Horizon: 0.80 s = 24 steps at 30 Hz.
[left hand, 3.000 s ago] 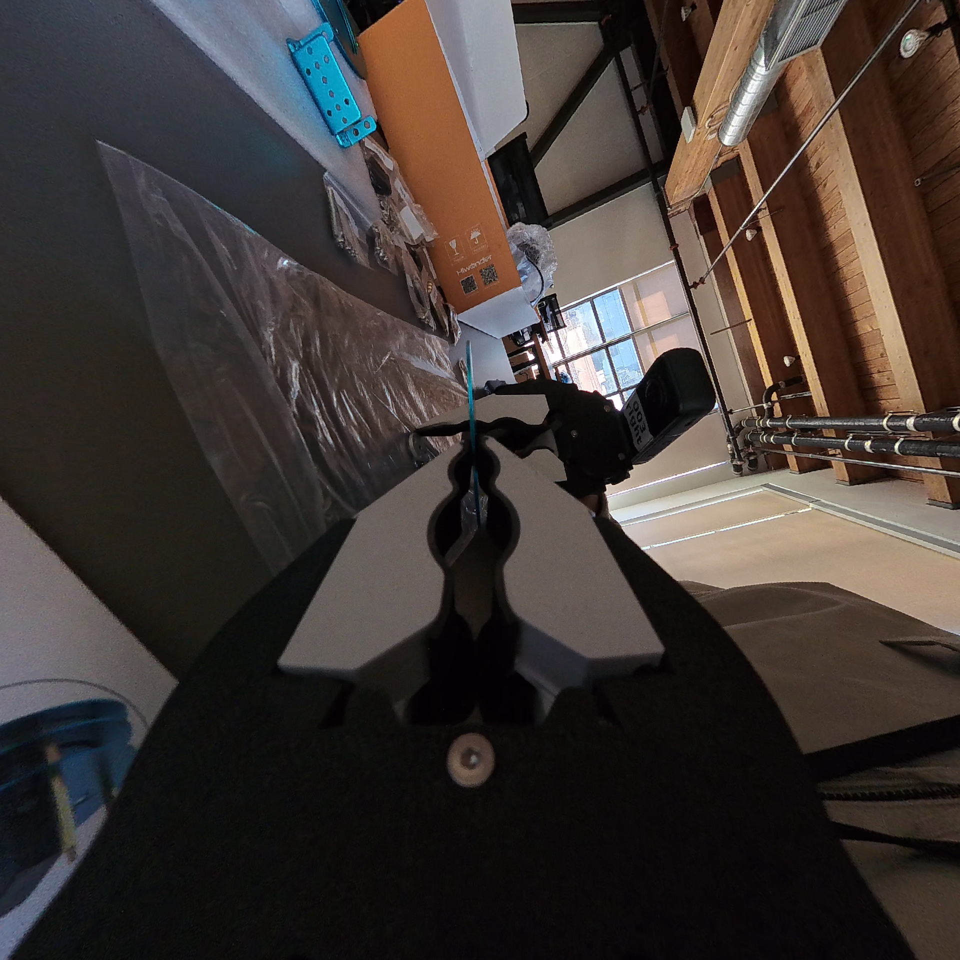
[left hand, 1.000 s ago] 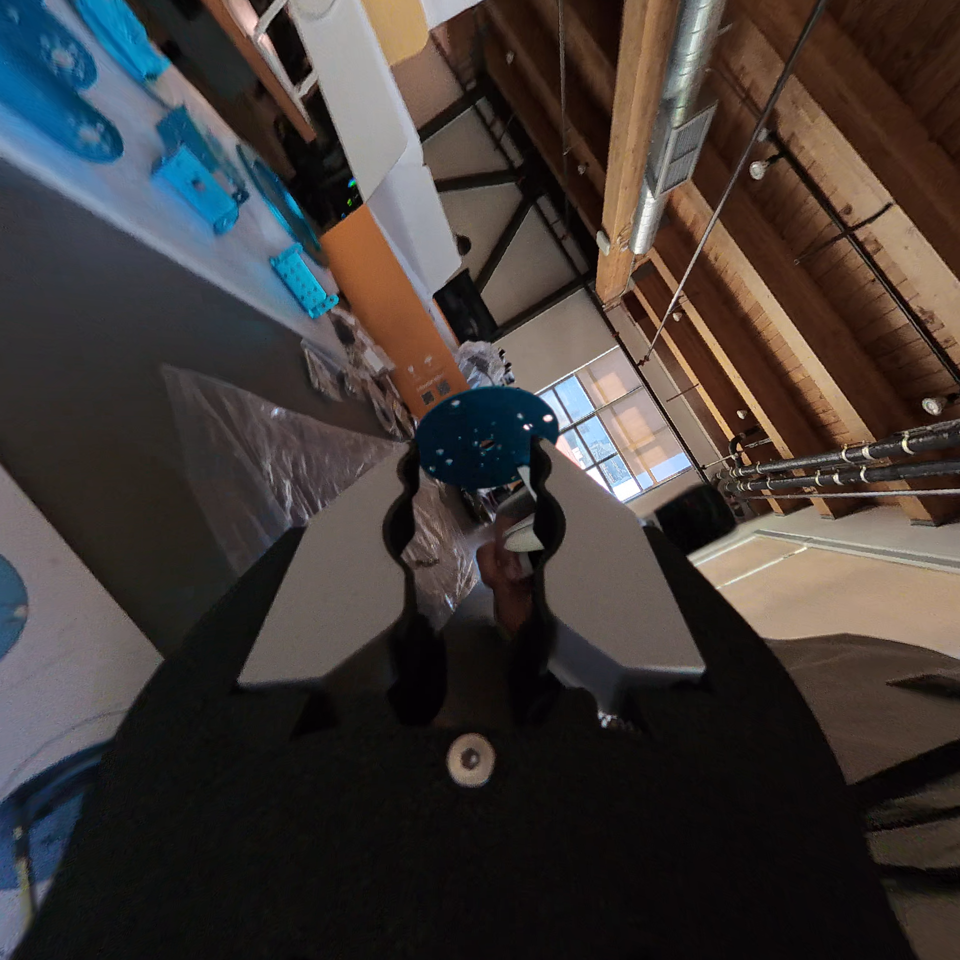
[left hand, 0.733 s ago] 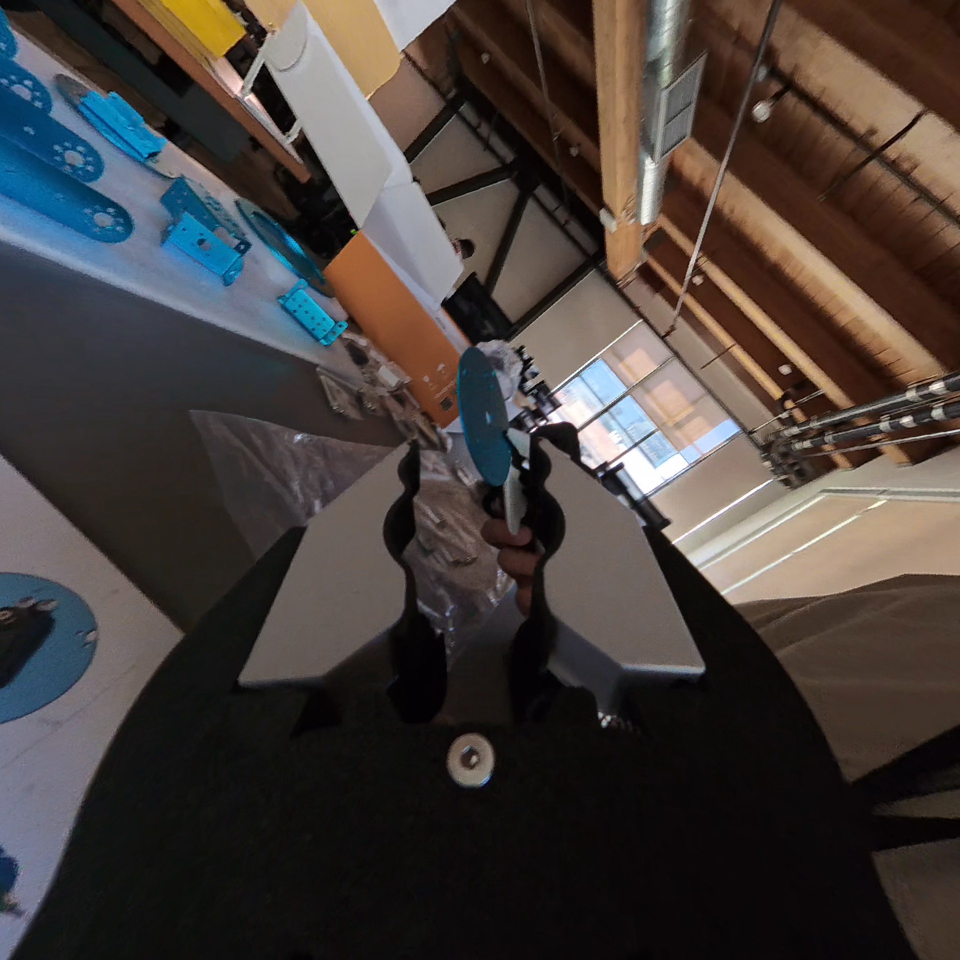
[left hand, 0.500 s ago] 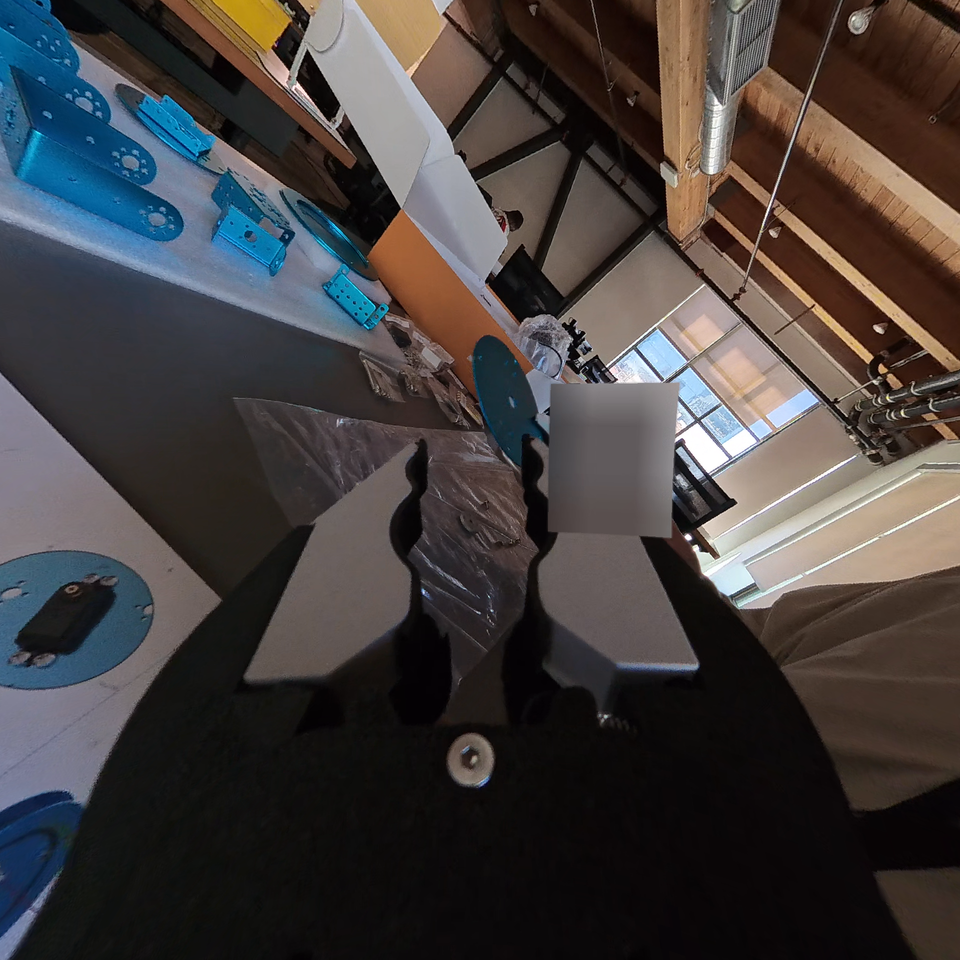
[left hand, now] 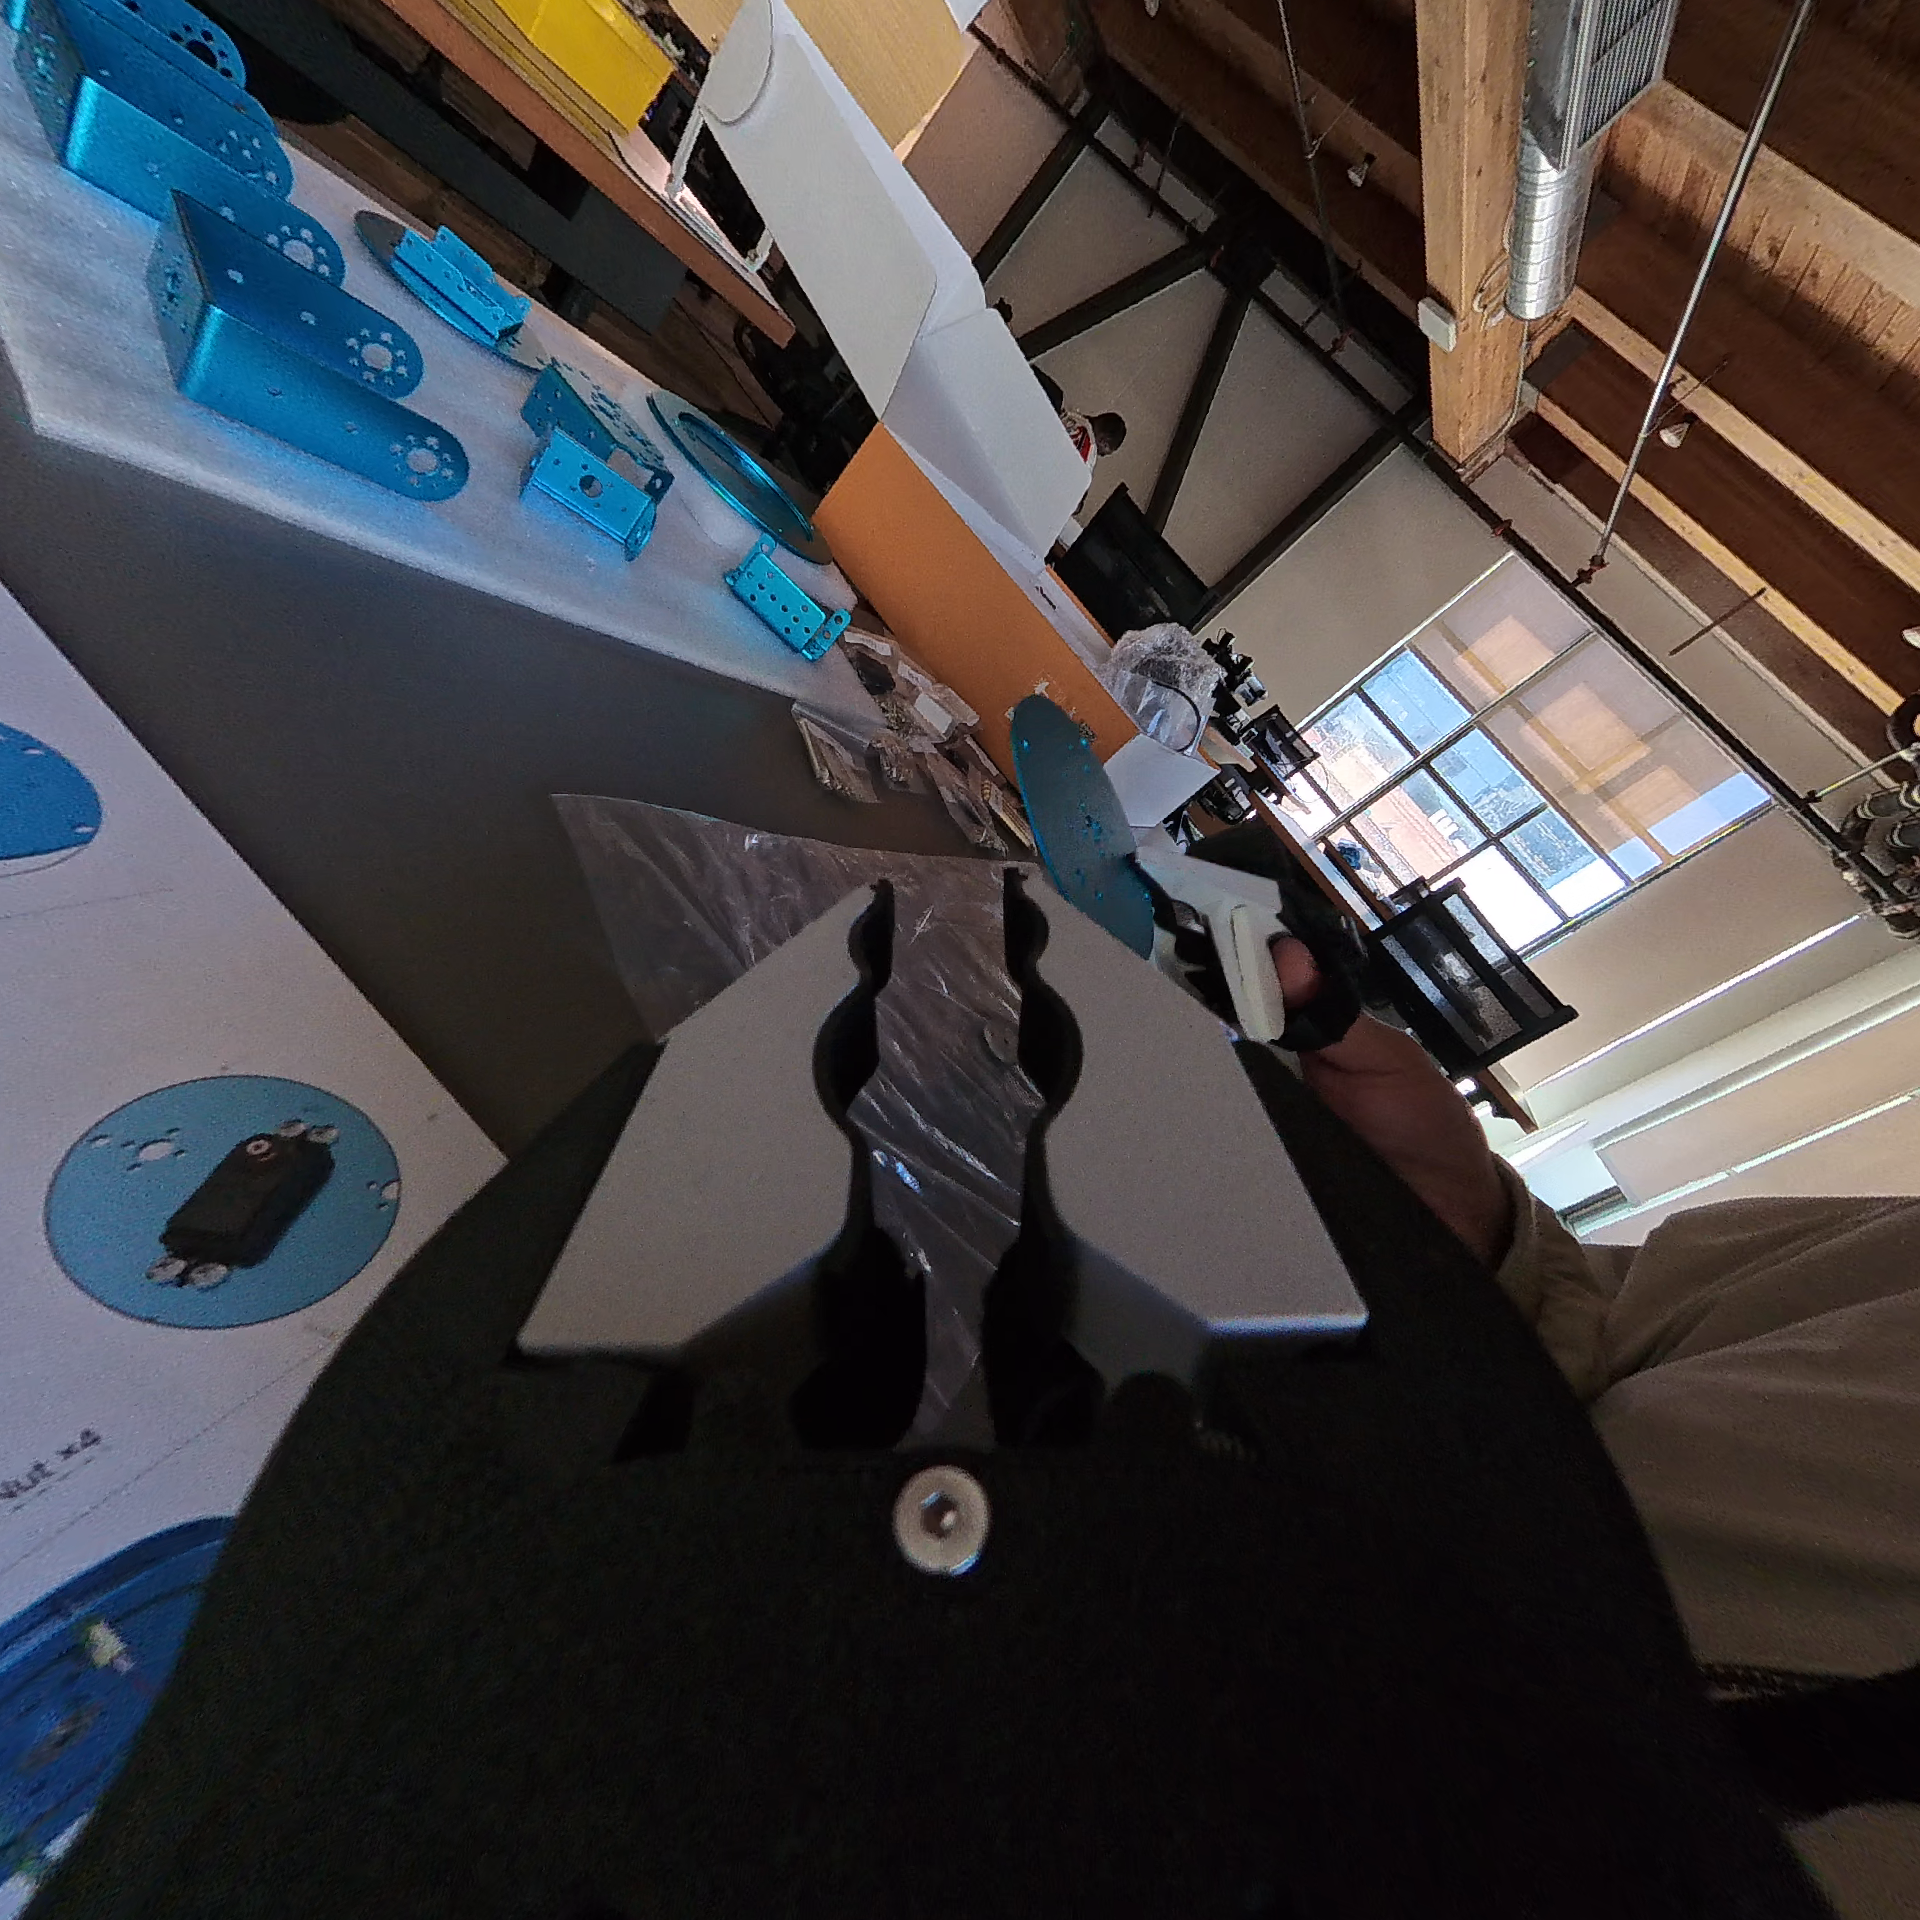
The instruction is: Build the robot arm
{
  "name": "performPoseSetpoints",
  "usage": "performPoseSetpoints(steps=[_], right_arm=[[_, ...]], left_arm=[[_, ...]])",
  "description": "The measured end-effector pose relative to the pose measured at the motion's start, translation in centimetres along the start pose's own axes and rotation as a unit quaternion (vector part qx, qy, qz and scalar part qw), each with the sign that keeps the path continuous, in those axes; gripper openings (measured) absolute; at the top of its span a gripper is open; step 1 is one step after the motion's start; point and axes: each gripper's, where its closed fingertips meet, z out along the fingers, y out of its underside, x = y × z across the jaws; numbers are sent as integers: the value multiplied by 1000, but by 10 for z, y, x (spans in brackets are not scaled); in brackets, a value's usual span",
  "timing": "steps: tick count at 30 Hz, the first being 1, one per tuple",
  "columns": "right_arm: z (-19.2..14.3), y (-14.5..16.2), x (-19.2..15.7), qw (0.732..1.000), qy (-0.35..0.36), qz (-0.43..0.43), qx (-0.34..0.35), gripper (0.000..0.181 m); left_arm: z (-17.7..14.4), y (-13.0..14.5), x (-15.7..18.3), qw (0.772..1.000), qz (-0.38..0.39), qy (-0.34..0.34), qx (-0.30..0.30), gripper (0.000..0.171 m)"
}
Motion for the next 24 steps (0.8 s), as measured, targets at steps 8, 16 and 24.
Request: performPoseSetpoints(steps=[8, 16, 24], right_arm=[[1, -5, -14, 852, 127, -502, -73, 0], [0, 14, -19, 363, 230, -899, -82, 0], [3, 38, -18, 219, 233, -945, -70, 0]], left_arm=[[7, 11, -14, 998, -37, -51, -26, 20], [26, 15, 31, 979, -189, 74, -25, 29], [29, 20, 46, 974, -201, 106, -28, 30]])
